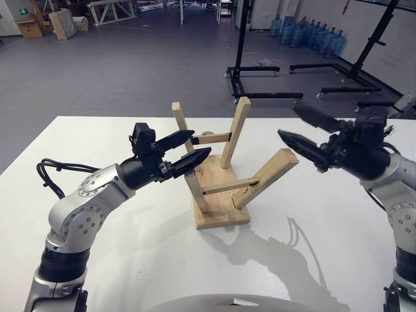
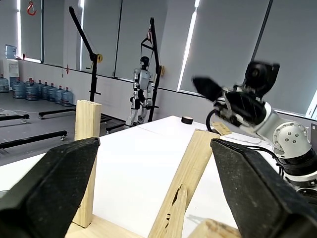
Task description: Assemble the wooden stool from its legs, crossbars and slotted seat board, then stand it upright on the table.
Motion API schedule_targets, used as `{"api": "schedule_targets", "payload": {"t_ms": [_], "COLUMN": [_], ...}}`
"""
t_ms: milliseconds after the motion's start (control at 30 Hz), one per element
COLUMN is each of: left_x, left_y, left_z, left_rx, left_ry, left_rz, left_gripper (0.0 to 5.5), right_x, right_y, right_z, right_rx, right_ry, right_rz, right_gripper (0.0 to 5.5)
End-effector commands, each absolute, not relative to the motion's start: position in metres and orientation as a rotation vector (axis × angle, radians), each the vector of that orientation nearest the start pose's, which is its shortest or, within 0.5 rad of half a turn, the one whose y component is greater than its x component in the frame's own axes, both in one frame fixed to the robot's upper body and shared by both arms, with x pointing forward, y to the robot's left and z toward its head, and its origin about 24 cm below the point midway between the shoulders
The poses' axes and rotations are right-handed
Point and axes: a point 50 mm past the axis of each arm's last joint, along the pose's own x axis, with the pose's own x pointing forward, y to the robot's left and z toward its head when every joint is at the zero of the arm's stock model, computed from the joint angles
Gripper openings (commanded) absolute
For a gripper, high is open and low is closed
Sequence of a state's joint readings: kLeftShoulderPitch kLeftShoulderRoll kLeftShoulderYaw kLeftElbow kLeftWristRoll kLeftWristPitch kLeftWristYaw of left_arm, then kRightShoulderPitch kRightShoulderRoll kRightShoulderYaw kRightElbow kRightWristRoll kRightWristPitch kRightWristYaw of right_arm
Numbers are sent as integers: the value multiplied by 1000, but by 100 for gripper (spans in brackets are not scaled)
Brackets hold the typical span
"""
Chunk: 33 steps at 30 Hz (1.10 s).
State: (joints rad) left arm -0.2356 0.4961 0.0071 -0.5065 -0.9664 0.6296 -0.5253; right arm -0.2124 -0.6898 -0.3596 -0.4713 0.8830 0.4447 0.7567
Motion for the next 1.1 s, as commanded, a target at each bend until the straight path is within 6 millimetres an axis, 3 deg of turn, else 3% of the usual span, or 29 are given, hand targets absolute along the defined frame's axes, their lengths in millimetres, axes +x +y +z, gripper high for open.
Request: {"api": "schedule_targets", "payload": {"t_ms": [33, 133, 333, 433, 600, 733, 800, 967, 1100], "left_x": [238, 240, 242, 244, 246, 246, 247, 249, 251], "left_y": [124, 121, 120, 120, 119, 118, 118, 117, 117], "left_z": [158, 157, 159, 159, 161, 162, 162, 161, 158], "left_rx": [-223, -214, -208, -202, -198, -190, -188, -186, -185], "left_ry": [56, 60, 58, 69, 84, 103, 111, 124, 135], "left_rz": [-1047, -1035, -1017, -1008, -1023, -1037, -1040, -1029, -1016], "left_gripper": [408, 408, 408, 408, 408, 408, 408, 408, 408], "right_x": [226, 227, 238, 238, 238, 228, 218, 210, 224], "right_y": [-205, -191, -156, -145, -132, -135, -137, -123, -120], "right_z": [242, 238, 215, 204, 143, 77, 56, 38, 48], "right_rx": [-103, -208, -686, -962, -1229, -1220, -1151, -1032, -1093], "right_ry": [-397, -385, -454, -527, -345, 24, 171, 214, 47], "right_rz": [931, 894, 588, 549, 710, 898, 979, 1049, 1029], "right_gripper": [357, 357, 357, 357, 357, 357, 357, 357, 357]}}
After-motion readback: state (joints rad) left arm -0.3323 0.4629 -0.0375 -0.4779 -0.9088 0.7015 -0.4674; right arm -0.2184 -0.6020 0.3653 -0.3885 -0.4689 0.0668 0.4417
